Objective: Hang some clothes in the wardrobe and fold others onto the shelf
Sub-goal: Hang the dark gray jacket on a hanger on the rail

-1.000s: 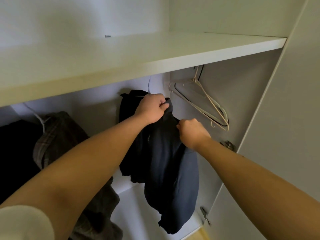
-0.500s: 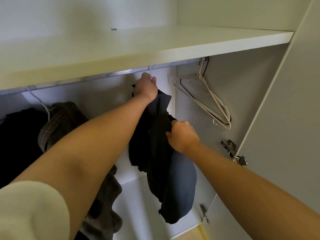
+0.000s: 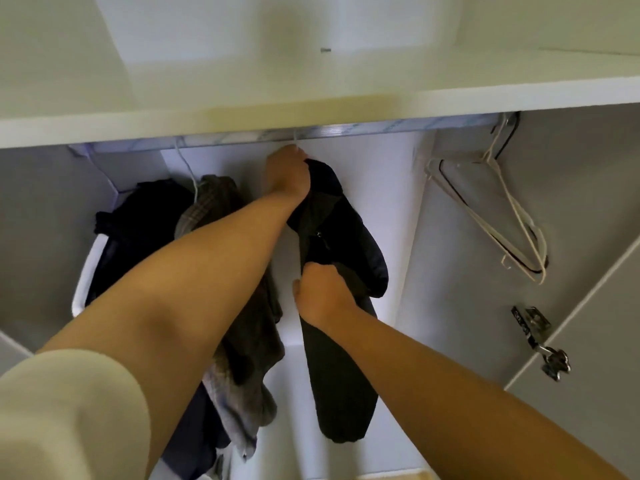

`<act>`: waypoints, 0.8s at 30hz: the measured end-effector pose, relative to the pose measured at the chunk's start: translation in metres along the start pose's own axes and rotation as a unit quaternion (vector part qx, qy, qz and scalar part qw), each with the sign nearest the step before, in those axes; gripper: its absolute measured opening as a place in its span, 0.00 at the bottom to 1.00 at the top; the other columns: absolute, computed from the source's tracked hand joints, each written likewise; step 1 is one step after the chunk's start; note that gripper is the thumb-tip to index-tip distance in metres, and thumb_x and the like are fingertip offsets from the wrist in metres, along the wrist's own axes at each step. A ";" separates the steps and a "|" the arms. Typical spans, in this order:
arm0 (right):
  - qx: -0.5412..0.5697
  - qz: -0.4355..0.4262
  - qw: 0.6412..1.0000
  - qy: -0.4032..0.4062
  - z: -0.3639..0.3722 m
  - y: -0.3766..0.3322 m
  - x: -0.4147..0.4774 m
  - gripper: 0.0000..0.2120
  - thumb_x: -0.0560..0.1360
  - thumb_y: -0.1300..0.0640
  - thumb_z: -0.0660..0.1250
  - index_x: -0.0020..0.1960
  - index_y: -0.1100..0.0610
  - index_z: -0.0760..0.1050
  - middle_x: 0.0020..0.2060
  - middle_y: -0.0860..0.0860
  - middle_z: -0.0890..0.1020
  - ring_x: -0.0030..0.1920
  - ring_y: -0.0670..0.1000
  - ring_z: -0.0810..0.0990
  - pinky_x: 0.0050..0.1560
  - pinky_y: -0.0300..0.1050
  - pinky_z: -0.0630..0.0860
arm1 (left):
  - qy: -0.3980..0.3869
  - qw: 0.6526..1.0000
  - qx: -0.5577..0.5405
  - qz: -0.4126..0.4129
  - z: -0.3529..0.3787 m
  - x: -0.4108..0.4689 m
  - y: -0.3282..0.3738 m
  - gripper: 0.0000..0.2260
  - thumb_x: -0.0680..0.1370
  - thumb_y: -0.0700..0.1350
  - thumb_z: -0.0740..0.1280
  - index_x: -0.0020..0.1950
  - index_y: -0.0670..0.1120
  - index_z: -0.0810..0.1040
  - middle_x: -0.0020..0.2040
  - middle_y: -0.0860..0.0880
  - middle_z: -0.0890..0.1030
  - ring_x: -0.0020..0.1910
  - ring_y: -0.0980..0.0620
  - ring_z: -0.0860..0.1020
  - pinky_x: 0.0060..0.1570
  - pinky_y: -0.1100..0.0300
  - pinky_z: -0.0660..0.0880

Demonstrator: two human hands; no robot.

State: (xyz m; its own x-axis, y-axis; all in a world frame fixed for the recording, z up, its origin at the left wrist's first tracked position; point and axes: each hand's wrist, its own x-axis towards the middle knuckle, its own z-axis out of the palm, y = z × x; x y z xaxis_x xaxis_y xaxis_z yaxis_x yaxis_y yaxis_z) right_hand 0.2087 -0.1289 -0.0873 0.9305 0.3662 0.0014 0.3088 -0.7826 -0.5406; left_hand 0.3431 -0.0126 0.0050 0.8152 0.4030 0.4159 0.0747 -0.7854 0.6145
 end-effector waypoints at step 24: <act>0.436 0.252 0.831 0.236 -0.026 0.103 -0.014 0.13 0.83 0.56 0.61 0.42 0.57 0.79 0.38 0.53 0.84 0.40 0.55 0.86 0.51 0.52 0.83 | -0.267 0.942 -0.202 0.014 0.086 -0.099 0.069 0.11 0.81 0.45 0.63 0.51 0.39 0.80 0.41 0.45 0.82 0.36 0.50 0.81 0.36 0.61 0.75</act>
State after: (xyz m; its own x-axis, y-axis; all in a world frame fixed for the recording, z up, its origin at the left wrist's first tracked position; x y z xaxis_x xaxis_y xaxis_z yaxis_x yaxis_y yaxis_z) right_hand 0.2322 -0.2280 -0.1216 0.9356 -0.2967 -0.1912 -0.2118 -0.0387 -0.9765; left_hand 0.3169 -0.1476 -0.0513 0.9945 0.0057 0.1047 -0.0875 -0.5050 0.8587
